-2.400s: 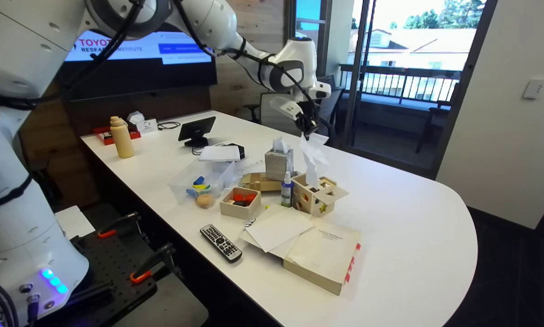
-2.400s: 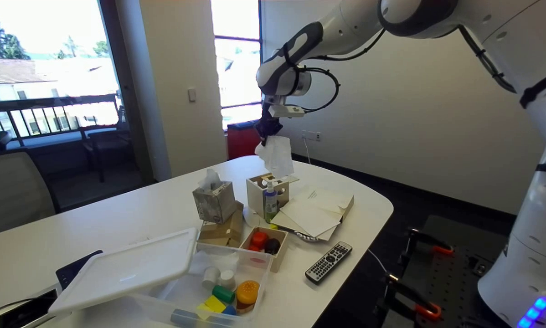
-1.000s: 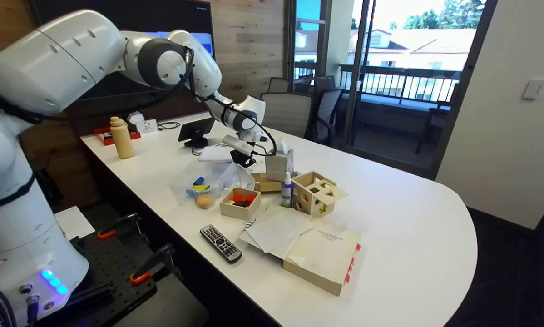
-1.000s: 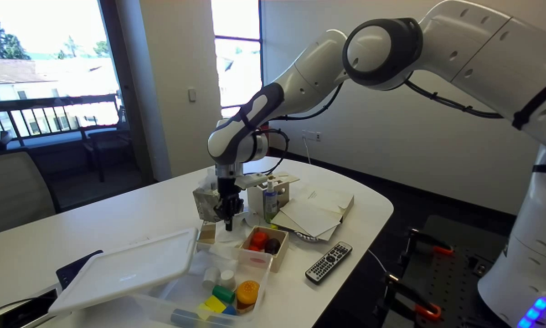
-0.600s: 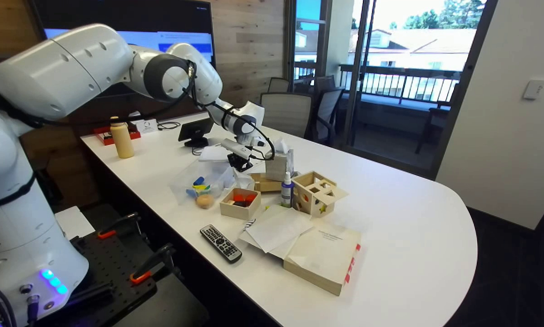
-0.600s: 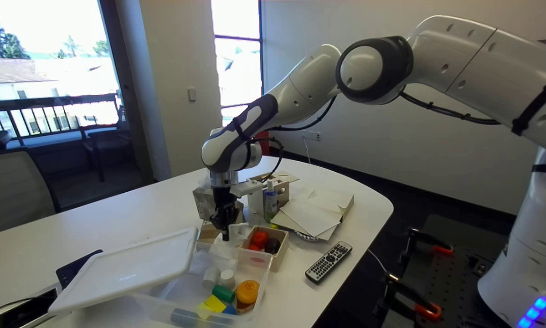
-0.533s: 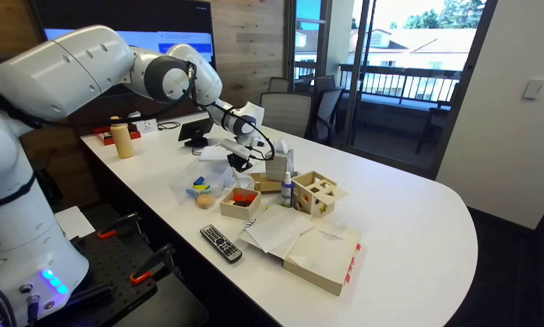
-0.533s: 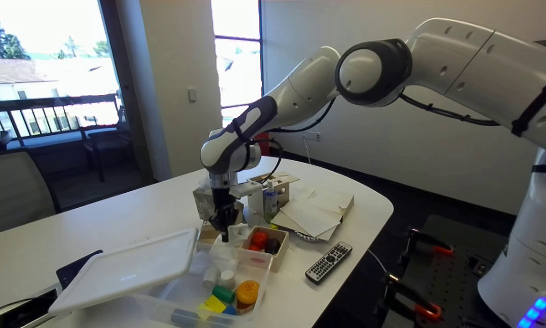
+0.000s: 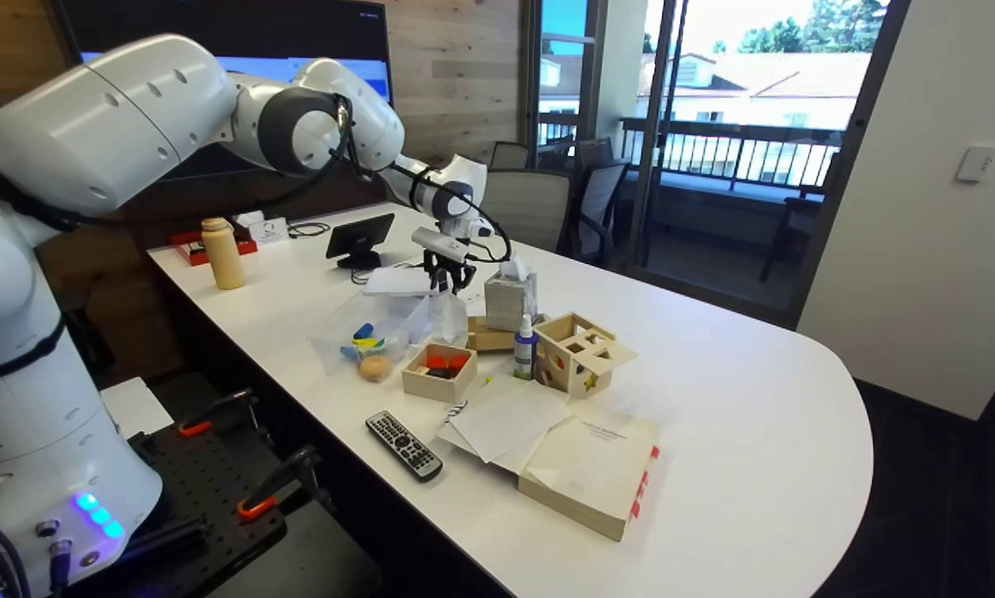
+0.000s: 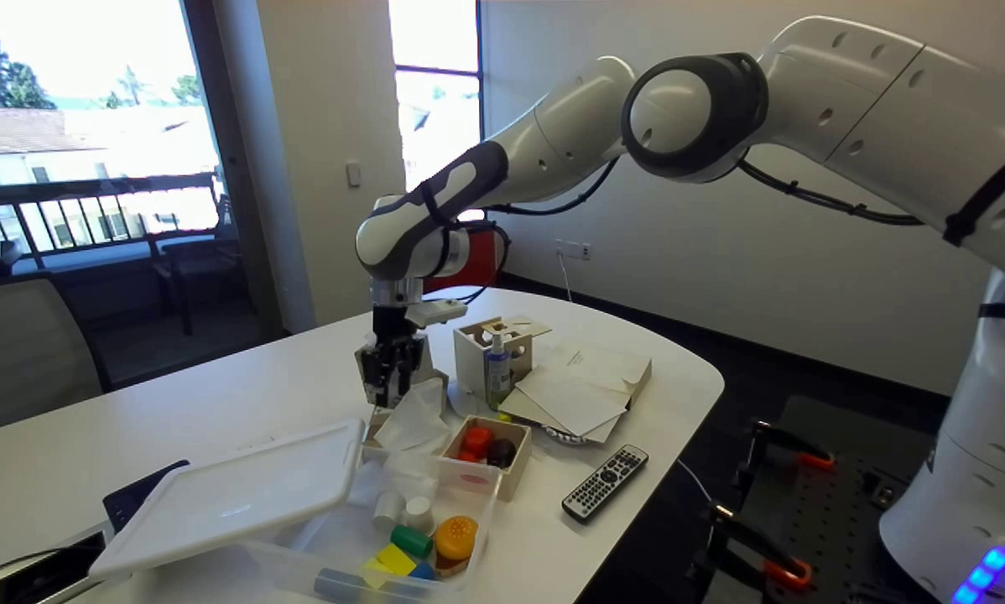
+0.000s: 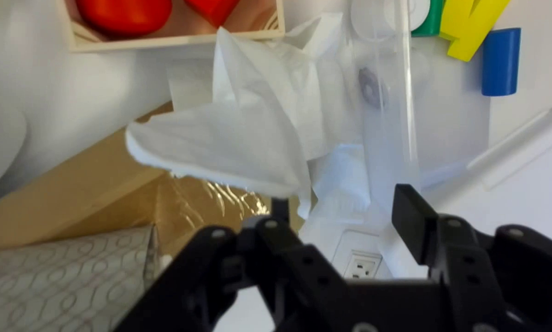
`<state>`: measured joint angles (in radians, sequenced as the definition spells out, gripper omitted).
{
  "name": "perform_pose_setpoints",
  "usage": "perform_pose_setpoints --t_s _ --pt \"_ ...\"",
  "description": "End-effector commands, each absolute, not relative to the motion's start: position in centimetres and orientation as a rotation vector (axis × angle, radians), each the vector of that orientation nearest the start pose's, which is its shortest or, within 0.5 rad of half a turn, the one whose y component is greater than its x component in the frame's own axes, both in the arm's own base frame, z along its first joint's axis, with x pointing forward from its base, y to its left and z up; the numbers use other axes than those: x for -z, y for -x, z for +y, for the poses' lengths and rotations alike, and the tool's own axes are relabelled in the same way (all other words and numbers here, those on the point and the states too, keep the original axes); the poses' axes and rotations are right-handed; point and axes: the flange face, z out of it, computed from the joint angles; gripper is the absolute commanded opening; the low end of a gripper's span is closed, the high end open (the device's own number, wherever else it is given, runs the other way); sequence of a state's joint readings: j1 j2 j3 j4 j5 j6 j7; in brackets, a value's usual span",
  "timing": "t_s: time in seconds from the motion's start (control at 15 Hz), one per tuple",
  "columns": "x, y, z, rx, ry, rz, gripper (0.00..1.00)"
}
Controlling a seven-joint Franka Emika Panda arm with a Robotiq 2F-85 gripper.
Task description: Use the white napkin to wipe the book.
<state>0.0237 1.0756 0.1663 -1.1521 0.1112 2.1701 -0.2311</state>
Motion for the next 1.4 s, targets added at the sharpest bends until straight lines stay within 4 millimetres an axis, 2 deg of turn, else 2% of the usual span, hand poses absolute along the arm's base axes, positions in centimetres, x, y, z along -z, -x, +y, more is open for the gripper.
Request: perform_pose_setpoints --t_s 0.0,0.07,0.33,0.47,0.67,1.0,1.33 --pt "-19.2 -74.5 11.0 -0.064 2.871 -0.467 0.95" --pt "-20.6 -74.5 11.0 -0.049 2.873 -0.472 0.99" --pt "-26.5 -75.1 9.8 0.08 2.952 -0.438 1.0" --pt "-29.6 -75.2 8.1 0.161 3.064 -0.427 1.0" --pt "-32.7 -74.8 5.5 0.254 3.215 -0.351 1.0" --pt "-34.9 -73.0 2.1 0.253 3.327 -0.18 1.0" --pt "-35.1 -71.3 0.2 0.217 3.354 -0.067 1.0"
